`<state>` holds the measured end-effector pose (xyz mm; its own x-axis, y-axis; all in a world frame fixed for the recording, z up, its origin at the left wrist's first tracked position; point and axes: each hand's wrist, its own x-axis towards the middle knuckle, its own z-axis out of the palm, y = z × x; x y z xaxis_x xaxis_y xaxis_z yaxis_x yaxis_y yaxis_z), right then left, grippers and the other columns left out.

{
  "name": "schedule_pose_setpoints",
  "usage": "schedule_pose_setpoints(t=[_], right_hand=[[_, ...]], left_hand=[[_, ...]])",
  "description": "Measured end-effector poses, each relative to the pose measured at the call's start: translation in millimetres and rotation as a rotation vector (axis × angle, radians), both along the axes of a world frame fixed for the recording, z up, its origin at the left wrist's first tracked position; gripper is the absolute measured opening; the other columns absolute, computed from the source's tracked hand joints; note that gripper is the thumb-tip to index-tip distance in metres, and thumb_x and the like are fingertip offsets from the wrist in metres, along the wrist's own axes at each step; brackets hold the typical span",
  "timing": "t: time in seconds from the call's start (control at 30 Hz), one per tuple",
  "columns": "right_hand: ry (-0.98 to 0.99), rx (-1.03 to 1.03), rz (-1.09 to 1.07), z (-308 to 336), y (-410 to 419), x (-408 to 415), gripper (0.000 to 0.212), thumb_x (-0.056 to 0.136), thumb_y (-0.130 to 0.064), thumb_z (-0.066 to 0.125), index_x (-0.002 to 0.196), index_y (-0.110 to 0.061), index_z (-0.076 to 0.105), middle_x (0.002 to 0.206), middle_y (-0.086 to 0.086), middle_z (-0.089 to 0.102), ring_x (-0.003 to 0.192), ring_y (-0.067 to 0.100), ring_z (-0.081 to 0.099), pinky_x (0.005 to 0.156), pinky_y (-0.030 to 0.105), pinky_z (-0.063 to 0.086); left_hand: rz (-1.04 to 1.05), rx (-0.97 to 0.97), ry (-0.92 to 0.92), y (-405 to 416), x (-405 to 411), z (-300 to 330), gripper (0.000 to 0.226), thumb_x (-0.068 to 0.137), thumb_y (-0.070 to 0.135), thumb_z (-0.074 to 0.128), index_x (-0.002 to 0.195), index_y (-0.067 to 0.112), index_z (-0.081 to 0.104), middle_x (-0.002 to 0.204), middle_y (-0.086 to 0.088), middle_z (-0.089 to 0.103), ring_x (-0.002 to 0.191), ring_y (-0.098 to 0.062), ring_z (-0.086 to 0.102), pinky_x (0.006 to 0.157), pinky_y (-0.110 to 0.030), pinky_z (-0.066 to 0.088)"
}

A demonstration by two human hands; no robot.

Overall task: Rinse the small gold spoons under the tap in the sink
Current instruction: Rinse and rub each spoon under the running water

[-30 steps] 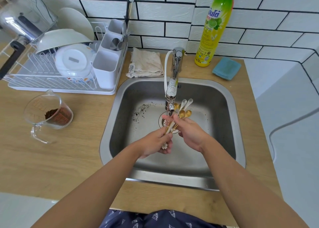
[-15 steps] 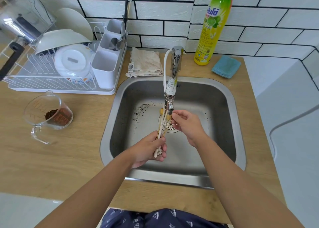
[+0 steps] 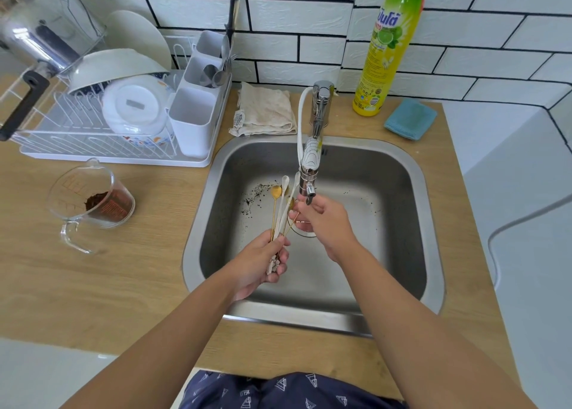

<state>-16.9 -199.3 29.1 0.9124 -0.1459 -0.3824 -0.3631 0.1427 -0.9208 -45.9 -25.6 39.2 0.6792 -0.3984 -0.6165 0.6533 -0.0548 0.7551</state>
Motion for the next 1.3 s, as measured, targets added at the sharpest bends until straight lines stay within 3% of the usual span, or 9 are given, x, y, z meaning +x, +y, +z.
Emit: schedule_pose_setpoints(t=[0.17,0.3,0.47,0.63,0.7,0.8,0.9,1.13,1.3], right_hand=[[0.006,-0.035,-0.075,-2,2,-3,0.021,0.103,-0.018,0.059,0.095,-0.010,0.076,0.081,0.004,0.080,0.075,0.014,0.077,0.067,0.022,0.059],[0.014,0.027,-0.011,-2,0,-1,0.018,0.103,-0.008,0.057,0.108,-0.012,0.073,0.089,0.002,0.080,0.086,0.015,0.076,0.074,0.024,0.059],[-0.005,-0.013,0.038,-3,4,0,0.031,0.093,-0.025,0.075,0.121,-0.015,0.069,0.092,-0.004,0.080,0.083,0.008,0.074,0.070,0.022,0.056],[-0.003,-0.085,-0.024,-5,8,1,0.007,0.097,-0.022,0.067,0.100,-0.021,0.073,0.073,-0.008,0.072,0.066,0.003,0.064,0.061,0.018,0.054],[0.030,-0.019,-0.081,-5,8,2,0.015,0.102,-0.022,0.060,0.097,-0.017,0.073,0.076,-0.006,0.075,0.069,0.005,0.068,0.062,0.019,0.056],[0.045,0.017,-0.151,-2,6,5,0.020,0.106,-0.024,0.051,0.111,-0.014,0.068,0.080,-0.006,0.078,0.071,0.009,0.071,0.061,0.021,0.055],[-0.011,0.005,-0.151,1,3,7,0.026,0.105,-0.016,0.054,0.126,-0.031,0.056,0.086,-0.006,0.077,0.067,0.010,0.068,0.064,0.028,0.055],[0.015,0.060,-0.046,6,3,7,0.017,0.103,-0.013,0.061,0.115,-0.005,0.069,0.092,0.008,0.077,0.072,0.010,0.071,0.066,0.024,0.056],[0.020,0.088,-0.025,9,3,8,0.019,0.107,-0.012,0.052,0.106,-0.013,0.071,0.091,0.002,0.080,0.088,0.015,0.078,0.069,0.025,0.061]], left_hand=[[0.041,-0.026,0.022,1,4,3,0.026,0.104,0.027,0.049,0.118,0.009,0.061,0.077,-0.002,0.059,0.058,-0.011,0.049,0.045,-0.019,0.032],[0.076,-0.033,0.036,0,5,3,0.026,0.104,0.023,0.049,0.120,0.006,0.062,0.081,-0.003,0.062,0.059,-0.010,0.050,0.044,-0.018,0.032],[0.095,-0.021,0.033,4,5,4,0.025,0.104,0.019,0.051,0.118,0.003,0.063,0.080,-0.003,0.061,0.059,-0.007,0.049,0.044,-0.017,0.031],[0.101,-0.048,0.066,3,4,6,0.028,0.103,0.021,0.052,0.119,0.001,0.064,0.080,-0.003,0.062,0.059,-0.008,0.048,0.043,-0.016,0.032],[0.086,-0.059,0.081,4,4,6,0.029,0.103,0.021,0.051,0.121,0.001,0.062,0.080,-0.003,0.061,0.059,-0.007,0.047,0.043,-0.016,0.031],[0.023,-0.052,0.105,6,2,6,0.030,0.104,0.021,0.051,0.123,0.002,0.061,0.077,0.000,0.057,0.059,-0.006,0.045,0.045,-0.017,0.031],[-0.022,-0.041,0.113,9,1,6,0.030,0.103,0.022,0.052,0.123,0.003,0.063,0.074,0.002,0.054,0.059,-0.007,0.044,0.046,-0.017,0.029],[-0.025,-0.016,0.086,9,5,11,0.031,0.103,0.028,0.053,0.120,0.005,0.064,0.074,0.002,0.054,0.055,-0.008,0.043,0.042,-0.016,0.025],[-0.027,-0.006,0.067,9,1,12,0.032,0.103,0.030,0.051,0.121,0.006,0.063,0.076,0.001,0.056,0.056,-0.009,0.045,0.042,-0.017,0.030]])
